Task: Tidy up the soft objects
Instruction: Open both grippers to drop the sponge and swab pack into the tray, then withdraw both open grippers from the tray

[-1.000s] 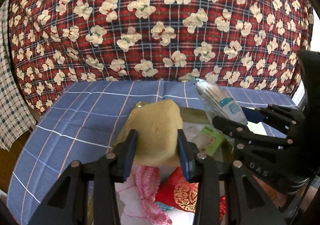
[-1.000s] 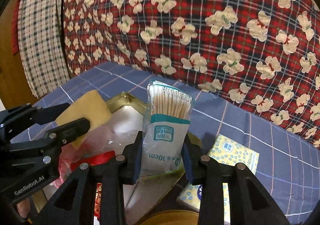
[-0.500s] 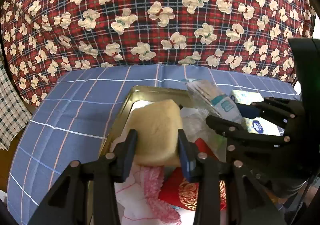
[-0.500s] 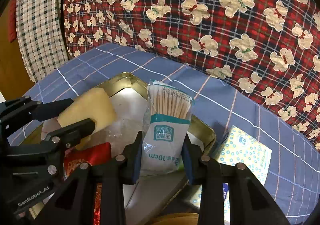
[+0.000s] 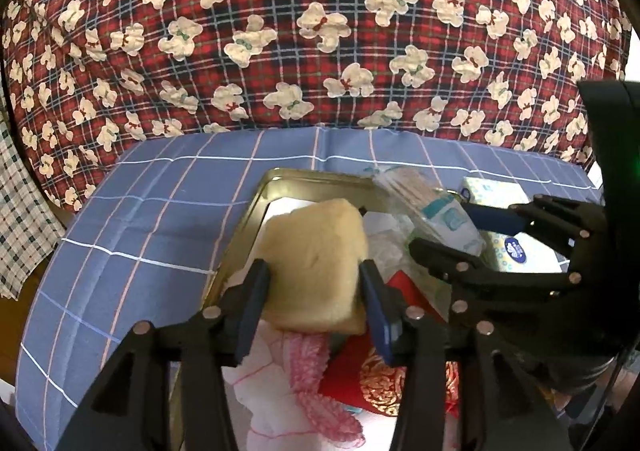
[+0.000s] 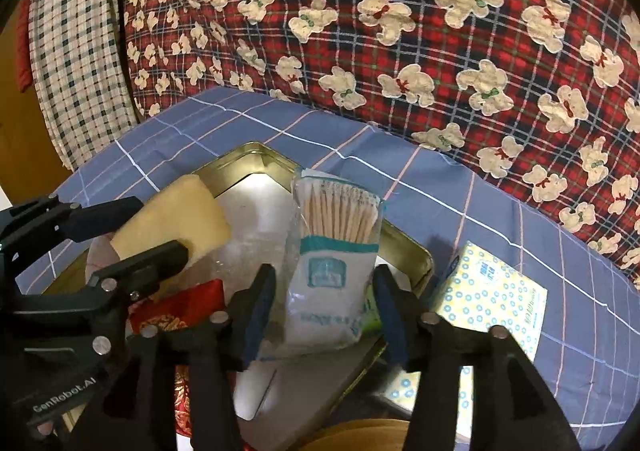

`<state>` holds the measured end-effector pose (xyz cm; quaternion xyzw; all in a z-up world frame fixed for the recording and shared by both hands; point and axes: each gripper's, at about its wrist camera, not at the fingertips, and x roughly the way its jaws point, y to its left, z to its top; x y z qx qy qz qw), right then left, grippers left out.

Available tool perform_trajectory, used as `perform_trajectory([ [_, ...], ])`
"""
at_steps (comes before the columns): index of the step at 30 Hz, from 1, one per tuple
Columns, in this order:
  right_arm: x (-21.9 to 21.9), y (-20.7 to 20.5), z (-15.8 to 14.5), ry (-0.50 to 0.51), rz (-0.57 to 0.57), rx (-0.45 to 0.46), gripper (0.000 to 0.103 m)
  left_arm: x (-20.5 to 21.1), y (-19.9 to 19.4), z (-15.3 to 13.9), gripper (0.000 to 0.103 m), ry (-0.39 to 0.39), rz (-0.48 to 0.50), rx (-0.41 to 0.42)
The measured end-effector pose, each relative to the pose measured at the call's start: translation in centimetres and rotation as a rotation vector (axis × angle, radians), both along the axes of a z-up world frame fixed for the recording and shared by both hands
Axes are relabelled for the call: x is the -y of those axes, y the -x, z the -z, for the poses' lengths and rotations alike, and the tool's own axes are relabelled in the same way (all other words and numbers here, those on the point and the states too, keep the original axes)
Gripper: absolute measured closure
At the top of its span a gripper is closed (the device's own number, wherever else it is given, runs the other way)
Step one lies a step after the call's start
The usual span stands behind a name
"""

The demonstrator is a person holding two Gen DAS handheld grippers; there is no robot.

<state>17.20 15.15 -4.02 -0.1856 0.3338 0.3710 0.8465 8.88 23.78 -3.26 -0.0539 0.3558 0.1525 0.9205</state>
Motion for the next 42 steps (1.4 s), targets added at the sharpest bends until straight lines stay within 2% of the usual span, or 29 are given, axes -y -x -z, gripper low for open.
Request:
perform_trajectory([
  [2, 0.5, 0.1, -0.3, -0.013, 0.008, 0.005, 0.042, 0.1, 0.3, -0.3, 0.047, -0.003, -0.009, 0.003],
  [5, 1.0, 0.4, -0.7, -0.029, 0.009, 0.011, 0.042, 0.1, 0.9, -0.7, 0.037, -0.007, -0.019, 0.018],
  [11, 1.8, 1.4, -1.6, -0.052, 0.002, 0.03, 0.038, 0.2, 2.1, -1.6, 0.029, -0.024, -0.03, 0.039],
  [16, 2.3, 2.5, -2.3, -0.072, -0.011, 0.046, 0.036, 0.0, 3.4, -2.5, 0.028, -0.009, -0.043, 0.074],
  [18, 2.6, 2.9, -2.4, -0.082, -0.014, 0.049, 0.036, 0.0, 4.0, -2.8, 0.025, -0.007, -0.047, 0.088],
  [20, 2.9, 3.2, -2.5, -0.09, -0.014, 0.05, 0.036, 0.1, 4.4, -3.1, 0.016, -0.01, -0.05, 0.101],
  [22, 3.2, 3.6, -2.7, -0.1, -0.012, 0.05, 0.036, 0.3, 4.9, -3.4, 0.011, -0.023, -0.056, 0.115],
  [36, 5.3, 5.2, -3.2, -0.161, -0.004, 0.043, 0.035, 1.4, 7.6, -4.0, 0.01, -0.004, -0.06, 0.163],
  [42, 6.6, 6.3, -3.6, -0.203, 0.003, 0.049, 0.035, 1.8, 8.9, -4.1, 0.007, -0.02, -0.084, 0.193],
])
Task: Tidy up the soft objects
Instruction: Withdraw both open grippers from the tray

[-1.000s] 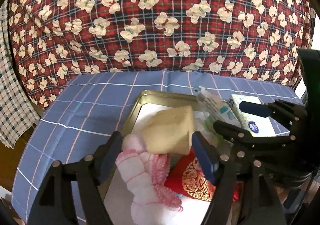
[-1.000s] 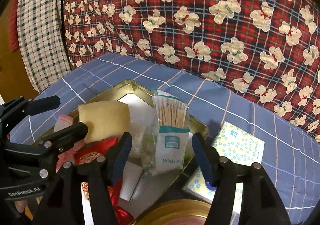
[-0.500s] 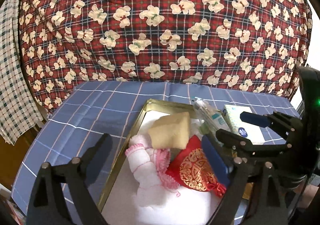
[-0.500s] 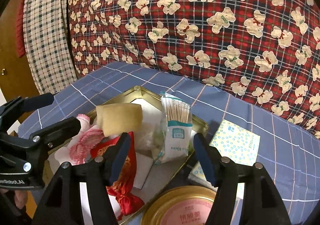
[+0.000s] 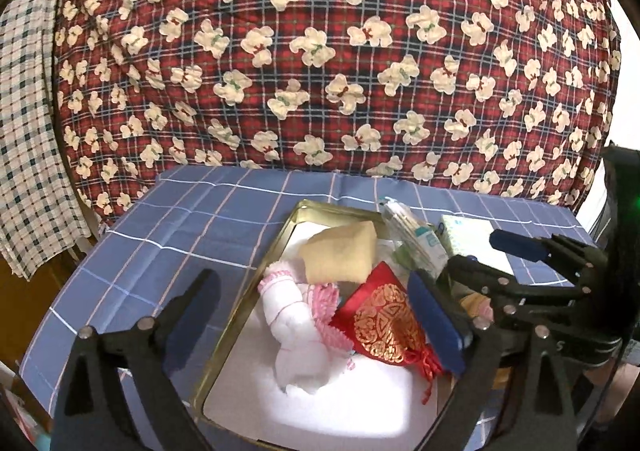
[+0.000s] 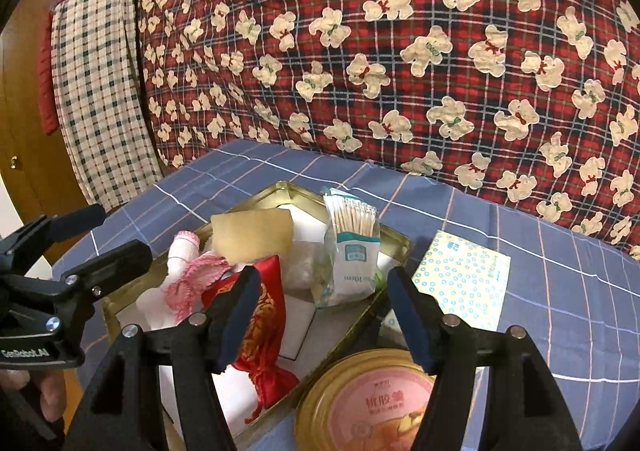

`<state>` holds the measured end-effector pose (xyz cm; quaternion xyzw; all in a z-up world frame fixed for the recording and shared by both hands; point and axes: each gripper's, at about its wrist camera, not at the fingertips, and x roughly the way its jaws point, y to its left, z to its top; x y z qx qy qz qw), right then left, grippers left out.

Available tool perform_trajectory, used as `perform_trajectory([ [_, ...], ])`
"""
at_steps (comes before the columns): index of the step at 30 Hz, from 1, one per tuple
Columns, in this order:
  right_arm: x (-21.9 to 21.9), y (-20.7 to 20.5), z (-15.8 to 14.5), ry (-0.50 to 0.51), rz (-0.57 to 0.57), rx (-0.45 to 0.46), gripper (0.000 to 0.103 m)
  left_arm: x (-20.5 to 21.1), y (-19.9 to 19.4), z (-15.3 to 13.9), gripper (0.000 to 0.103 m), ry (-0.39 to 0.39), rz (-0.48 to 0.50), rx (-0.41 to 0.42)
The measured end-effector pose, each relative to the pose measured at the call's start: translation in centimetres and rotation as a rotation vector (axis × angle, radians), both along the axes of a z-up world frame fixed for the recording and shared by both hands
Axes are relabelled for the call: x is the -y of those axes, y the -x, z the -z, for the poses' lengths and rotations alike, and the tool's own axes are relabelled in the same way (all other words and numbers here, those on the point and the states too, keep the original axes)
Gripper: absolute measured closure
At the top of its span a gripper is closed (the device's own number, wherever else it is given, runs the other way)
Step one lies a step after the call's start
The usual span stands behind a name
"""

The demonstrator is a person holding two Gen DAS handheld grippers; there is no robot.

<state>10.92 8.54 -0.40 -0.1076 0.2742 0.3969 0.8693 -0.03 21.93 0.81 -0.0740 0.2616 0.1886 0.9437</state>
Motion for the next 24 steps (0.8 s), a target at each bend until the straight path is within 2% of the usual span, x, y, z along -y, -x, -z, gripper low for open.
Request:
perform_trajectory([
  [24, 1.6, 2.4, -0.7, -0.047, -0.001, 0.03, 0.034, 0.6, 3.1, 0.1, 0.001, 0.002, -0.046, 0.028],
])
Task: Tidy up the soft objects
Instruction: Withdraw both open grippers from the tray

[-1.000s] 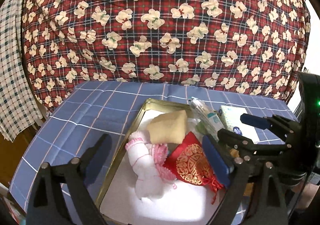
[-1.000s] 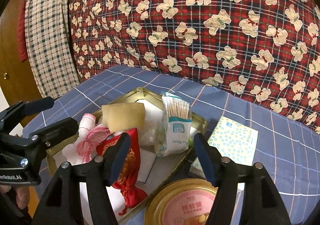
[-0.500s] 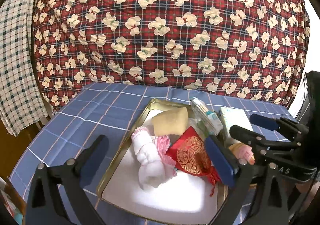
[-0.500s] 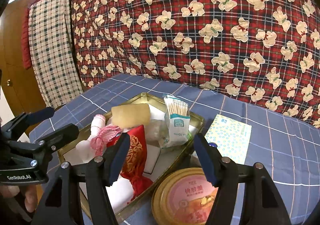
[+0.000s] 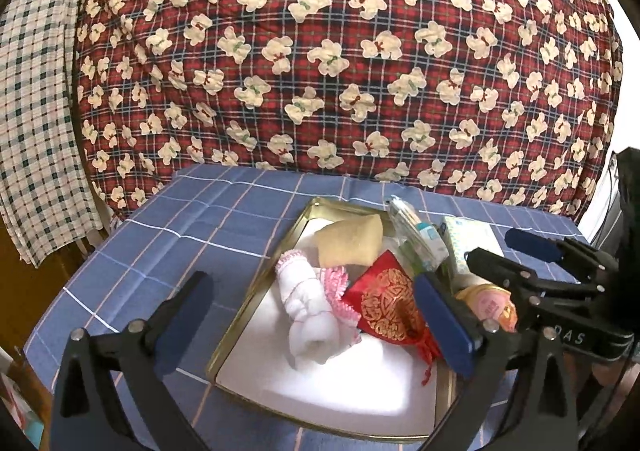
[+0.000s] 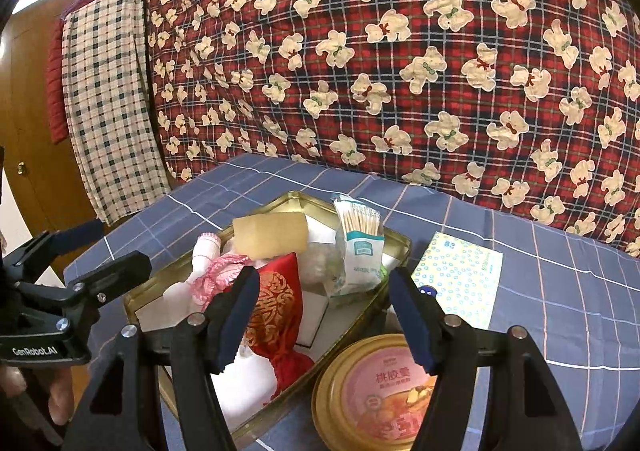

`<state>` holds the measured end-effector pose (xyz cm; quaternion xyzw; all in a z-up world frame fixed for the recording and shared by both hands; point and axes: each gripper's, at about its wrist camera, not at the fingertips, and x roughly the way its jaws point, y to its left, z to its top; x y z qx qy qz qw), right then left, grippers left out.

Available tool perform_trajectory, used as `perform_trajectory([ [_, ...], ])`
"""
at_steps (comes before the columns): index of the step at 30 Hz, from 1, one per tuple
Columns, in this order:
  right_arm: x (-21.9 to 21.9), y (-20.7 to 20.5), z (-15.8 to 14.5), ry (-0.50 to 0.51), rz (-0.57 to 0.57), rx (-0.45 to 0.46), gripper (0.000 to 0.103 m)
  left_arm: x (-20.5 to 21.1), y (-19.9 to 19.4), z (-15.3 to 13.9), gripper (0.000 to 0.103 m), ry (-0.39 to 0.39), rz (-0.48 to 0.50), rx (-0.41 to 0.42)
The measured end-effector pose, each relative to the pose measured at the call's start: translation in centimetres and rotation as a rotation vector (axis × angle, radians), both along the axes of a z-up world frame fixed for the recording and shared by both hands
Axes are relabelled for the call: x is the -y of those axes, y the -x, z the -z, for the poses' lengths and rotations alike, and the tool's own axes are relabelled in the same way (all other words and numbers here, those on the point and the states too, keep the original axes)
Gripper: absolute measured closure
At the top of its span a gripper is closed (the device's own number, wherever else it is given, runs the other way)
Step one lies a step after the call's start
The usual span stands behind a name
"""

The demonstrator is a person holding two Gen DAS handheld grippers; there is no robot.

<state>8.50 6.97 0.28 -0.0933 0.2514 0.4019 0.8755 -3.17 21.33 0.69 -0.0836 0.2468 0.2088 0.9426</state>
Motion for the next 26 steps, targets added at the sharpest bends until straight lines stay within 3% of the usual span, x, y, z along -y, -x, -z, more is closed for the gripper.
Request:
perform_trajectory([
  [26, 0.4, -0.1, -0.2, -0.002, -0.004, -0.007, 0.034, 0.3, -0.6, 1.0, 0.001, 0.009, 0.006, -0.041],
])
